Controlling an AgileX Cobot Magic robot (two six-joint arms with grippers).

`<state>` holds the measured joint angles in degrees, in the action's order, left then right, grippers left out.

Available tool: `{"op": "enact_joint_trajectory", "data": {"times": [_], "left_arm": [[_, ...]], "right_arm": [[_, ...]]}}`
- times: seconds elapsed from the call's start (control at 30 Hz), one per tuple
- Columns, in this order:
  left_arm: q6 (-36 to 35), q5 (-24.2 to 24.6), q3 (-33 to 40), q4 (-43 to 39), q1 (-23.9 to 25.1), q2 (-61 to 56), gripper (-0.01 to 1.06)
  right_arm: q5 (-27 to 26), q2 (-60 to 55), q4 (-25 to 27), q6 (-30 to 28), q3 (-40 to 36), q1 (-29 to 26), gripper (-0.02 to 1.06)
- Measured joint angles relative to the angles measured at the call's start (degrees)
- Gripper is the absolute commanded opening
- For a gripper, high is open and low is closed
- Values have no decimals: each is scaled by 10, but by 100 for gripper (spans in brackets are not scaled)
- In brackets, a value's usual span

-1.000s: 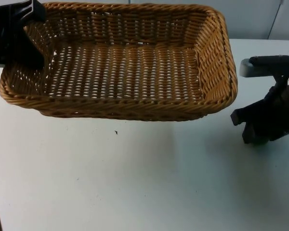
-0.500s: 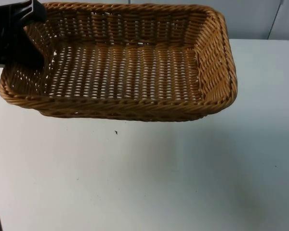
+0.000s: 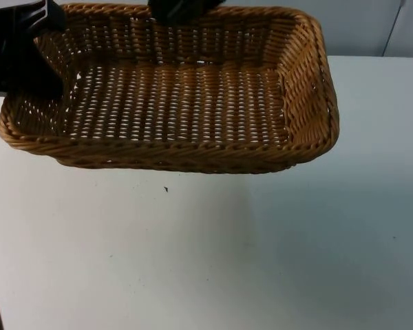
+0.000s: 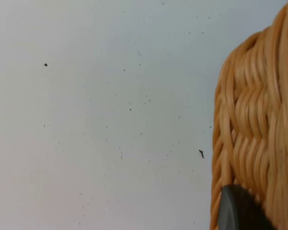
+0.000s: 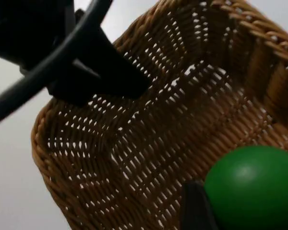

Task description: Pick up the basket with the left hand and place the ball into the basket with the right hand.

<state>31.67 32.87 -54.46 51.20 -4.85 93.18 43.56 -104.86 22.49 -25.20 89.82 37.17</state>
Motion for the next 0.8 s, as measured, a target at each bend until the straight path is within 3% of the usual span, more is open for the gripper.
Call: {"op": "enact_joint_trajectory", "data": {"times": [0.6,0.67,0.73,0.77,0.8], "left_arm": [[0,0,0,1,0,0,0],[0,0,0,1,0,0,0],[0,0,0,1,0,0,0],[0,0,0,1,0,0,0],[0,0,0,1,0,0,0]], "right_arm": [[-91,-114,-8,-19,0,10,0],[-91,-114,-15,-19,0,10,6],[-92,-114,-20,-19,0,10,21],[-92,-114,-23,-20,0,10,21],[-93,-114,-26,-20,0,10,37]]}}
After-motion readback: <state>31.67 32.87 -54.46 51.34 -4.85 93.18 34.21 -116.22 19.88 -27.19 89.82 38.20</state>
